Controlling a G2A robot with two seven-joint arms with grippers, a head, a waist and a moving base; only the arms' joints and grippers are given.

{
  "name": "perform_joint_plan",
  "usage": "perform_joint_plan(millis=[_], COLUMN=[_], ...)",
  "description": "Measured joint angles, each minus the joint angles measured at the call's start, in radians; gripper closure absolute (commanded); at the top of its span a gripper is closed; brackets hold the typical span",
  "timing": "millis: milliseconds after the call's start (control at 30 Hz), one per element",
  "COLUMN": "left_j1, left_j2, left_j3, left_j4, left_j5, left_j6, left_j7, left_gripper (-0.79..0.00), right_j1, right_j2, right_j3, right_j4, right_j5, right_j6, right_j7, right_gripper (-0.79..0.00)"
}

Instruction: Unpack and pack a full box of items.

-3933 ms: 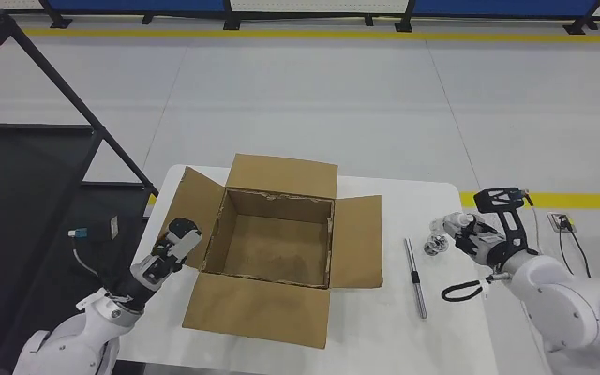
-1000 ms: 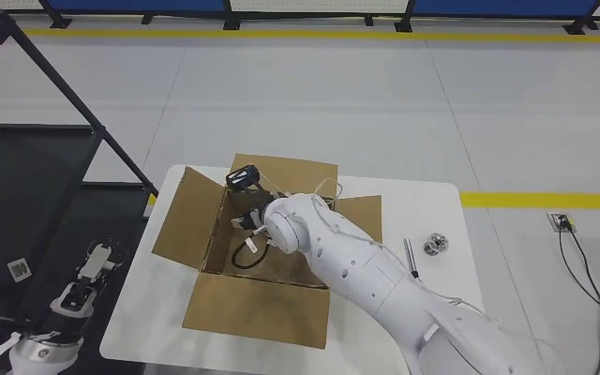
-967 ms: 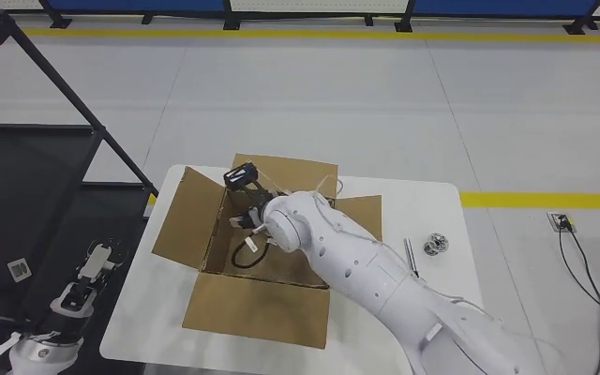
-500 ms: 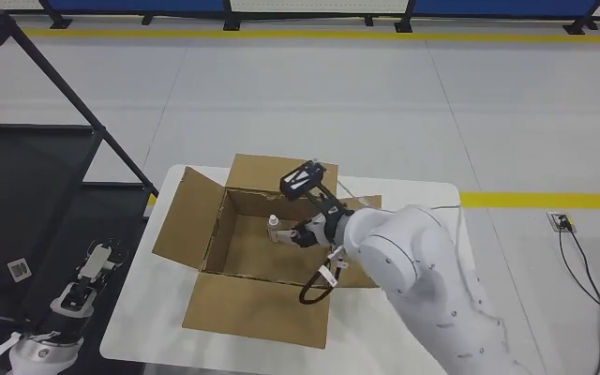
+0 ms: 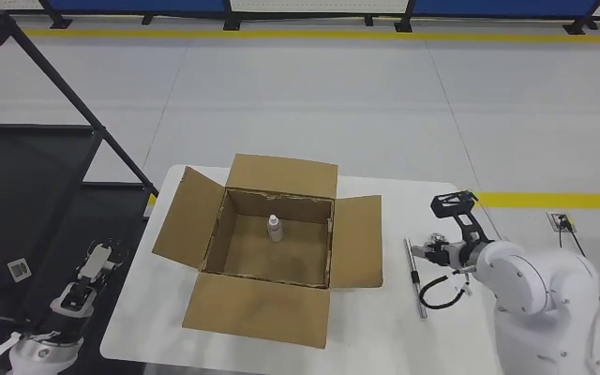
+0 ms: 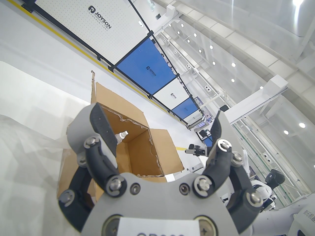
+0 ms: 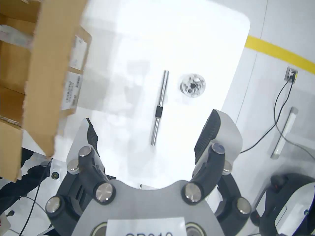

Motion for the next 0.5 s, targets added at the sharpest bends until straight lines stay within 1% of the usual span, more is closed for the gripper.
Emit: perform_joint_plan(millis=[133,167,200,233,300,400,467,500], left_j1=[0.000,0.000,0.000,0.000,0.000,0.000,0.000,0.000], left_j2=[0.000,0.000,0.000,0.000,0.000,0.000,0.000,0.000], left_j3=[0.000,0.000,0.000,0.000,0.000,0.000,0.000,0.000], left_j4=[0.000,0.000,0.000,0.000,0.000,0.000,0.000,0.000], left_j5=[0.000,0.000,0.000,0.000,0.000,0.000,0.000,0.000], left_j6=[0.000,0.000,0.000,0.000,0.000,0.000,0.000,0.000], left_j7=[0.000,0.000,0.000,0.000,0.000,0.000,0.000,0.000], left_gripper=[-0.785,-0.785,-0.785,-0.785,-0.785,-0.785,-0.785,-0.785], right_j1=[0.010,0.017,0.025,0.030,0.041,0.057,0.066,0.071], right_j2=[0.007,0.008,0.008,0.008,0.009,0.009,0.009,0.009], right_j3=[-0.018,-0.022,-0.027,-0.032,-0.048,-0.073,-0.088,-0.098], right_j4=[0.136,0.168,0.210,0.239,0.298,0.366,0.401,0.421], right_j5=[-0.035,-0.030,-0.023,-0.014,-0.013,-0.016,-0.026,-0.032], right_j6=[-0.016,-0.020,-0.022,-0.023,-0.021,-0.013,-0.002,0.007], right_j7=[-0.005,-0.012,-0.025,-0.033,-0.049,-0.077,-0.100,-0.115], right_gripper=[-0.782,-0.699,-0.640,-0.603,-0.585,-0.514,-0.517,-0.489])
